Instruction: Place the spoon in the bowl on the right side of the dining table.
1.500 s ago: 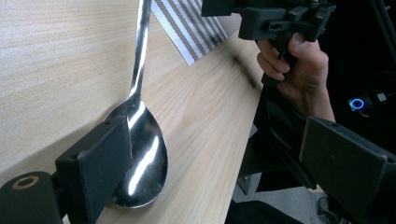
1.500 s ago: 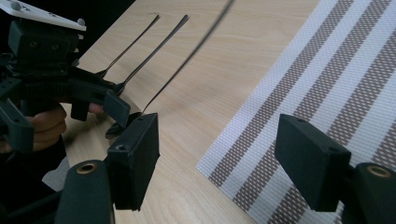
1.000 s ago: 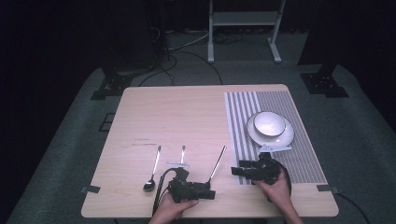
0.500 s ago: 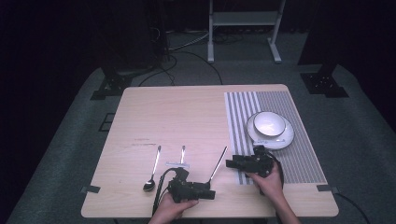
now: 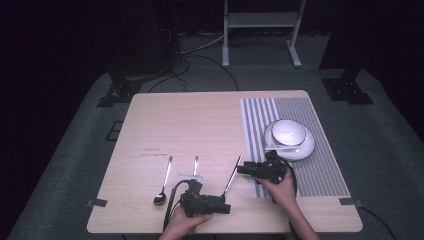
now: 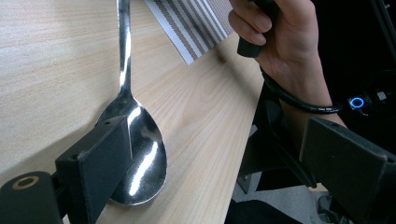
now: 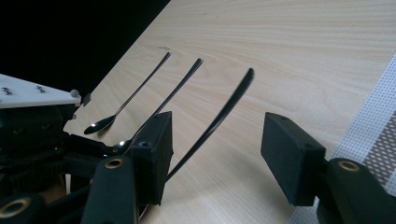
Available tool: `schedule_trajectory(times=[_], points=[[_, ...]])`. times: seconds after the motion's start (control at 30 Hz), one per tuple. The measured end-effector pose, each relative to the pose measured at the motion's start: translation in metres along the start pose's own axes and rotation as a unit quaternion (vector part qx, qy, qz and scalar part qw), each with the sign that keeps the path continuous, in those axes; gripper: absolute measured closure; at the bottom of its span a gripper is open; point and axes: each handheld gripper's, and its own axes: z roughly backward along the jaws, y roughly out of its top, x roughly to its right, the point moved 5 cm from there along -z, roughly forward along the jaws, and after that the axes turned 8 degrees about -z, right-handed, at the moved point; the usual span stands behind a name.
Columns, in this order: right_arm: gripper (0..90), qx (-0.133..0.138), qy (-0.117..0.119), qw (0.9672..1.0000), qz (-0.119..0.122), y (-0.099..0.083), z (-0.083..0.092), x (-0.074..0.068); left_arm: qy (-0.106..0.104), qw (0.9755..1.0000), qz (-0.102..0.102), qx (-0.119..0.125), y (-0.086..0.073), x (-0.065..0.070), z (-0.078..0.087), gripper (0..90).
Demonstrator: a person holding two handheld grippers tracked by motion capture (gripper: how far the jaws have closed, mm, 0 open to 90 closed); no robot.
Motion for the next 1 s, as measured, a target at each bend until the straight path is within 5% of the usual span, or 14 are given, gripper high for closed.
schedule_trajectory(times=[0.17, 0.37, 1.0], points=[[49.6, -0.001, -0.003, 1.0000, -0.005, 0.003, -0.007, 0.002, 0.001, 1.0000, 0.000, 0.001, 0.000, 0.000, 0.000, 7.7], [76.5, 0.003, -0.005, 0.9996, -0.027, 0.005, -0.009, 0.004, 0.002, 1.0000, -0.001, 0.000, 0.000, 0.000, 0.000, 7.7], [88.0, -0.002, 0.069, 0.9937, -0.089, 0.017, -0.005, -0.007, -0.012, 0.9994, -0.025, 0.020, 0.008, 0.013, 0.008, 7.5]])
